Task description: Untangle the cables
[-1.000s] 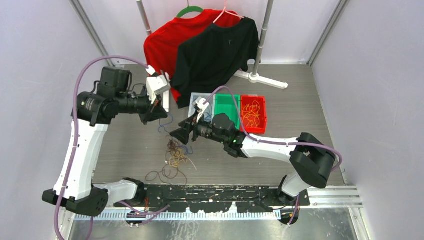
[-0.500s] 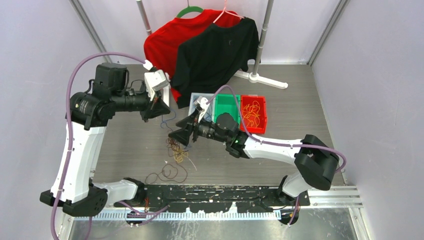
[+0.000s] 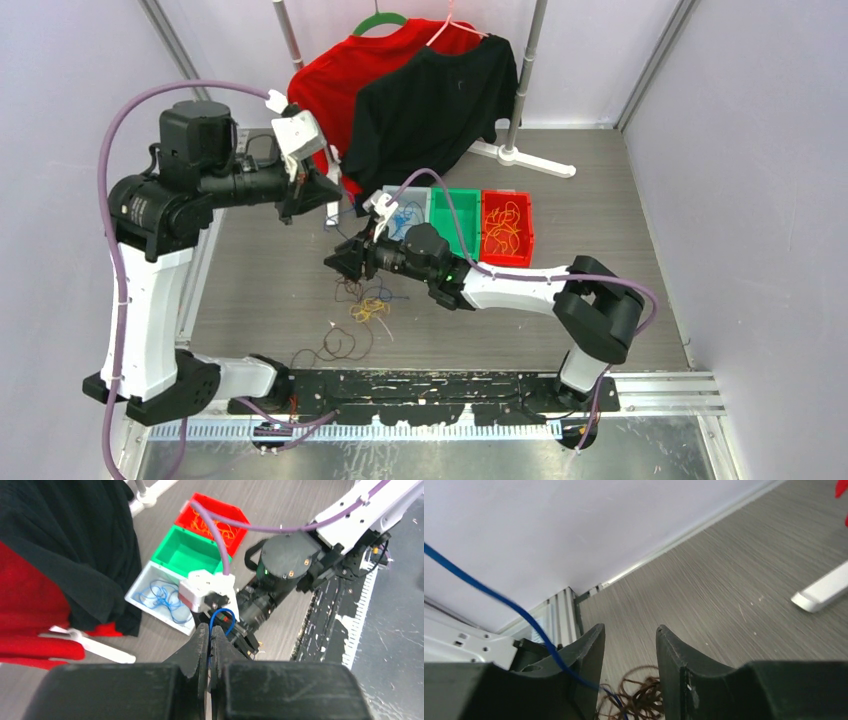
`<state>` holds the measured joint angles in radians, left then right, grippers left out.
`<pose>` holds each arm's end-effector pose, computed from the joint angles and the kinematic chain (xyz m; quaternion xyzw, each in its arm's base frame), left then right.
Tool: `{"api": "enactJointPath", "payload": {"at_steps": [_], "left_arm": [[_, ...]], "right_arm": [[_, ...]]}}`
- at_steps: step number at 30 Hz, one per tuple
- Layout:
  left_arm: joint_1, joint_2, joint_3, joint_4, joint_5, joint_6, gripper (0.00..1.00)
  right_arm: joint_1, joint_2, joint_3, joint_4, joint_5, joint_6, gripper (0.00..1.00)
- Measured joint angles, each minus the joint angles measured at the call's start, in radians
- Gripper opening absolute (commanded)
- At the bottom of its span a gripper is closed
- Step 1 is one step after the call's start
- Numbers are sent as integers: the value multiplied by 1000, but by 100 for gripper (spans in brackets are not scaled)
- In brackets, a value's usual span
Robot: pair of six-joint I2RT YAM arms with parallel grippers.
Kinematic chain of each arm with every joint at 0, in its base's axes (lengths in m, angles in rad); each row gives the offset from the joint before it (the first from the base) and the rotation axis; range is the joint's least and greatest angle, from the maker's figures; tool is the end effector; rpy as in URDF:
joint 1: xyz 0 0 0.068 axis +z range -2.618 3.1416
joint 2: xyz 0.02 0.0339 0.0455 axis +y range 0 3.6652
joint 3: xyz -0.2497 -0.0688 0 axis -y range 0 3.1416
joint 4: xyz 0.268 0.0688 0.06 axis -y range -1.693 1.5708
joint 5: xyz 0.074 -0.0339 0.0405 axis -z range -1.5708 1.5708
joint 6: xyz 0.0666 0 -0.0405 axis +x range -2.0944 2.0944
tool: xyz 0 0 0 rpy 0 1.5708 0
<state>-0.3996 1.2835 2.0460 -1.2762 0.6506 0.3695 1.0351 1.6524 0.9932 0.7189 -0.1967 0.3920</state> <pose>0.1798 -0.1197 0.5191 0.4564 0.6980 -0.2831 0.4736 0.2073 0.3747 0.2540 -0.2835 0.6248 0.5250 0.5036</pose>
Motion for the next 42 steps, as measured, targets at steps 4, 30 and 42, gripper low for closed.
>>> {"api": "enactJointPath", "payload": {"at_steps": [4, 30, 42], "left_arm": [[-2, 46, 116, 0, -3, -3, 0], [-5, -2, 89, 809, -509, 136, 0], [-5, 4, 200, 1196, -554, 144, 0]], "right_arm": [[0, 37, -32, 18, 41, 11, 45], [18, 235, -159, 94, 214, 119, 54], [26, 267, -172, 113, 215, 150, 57]]}}
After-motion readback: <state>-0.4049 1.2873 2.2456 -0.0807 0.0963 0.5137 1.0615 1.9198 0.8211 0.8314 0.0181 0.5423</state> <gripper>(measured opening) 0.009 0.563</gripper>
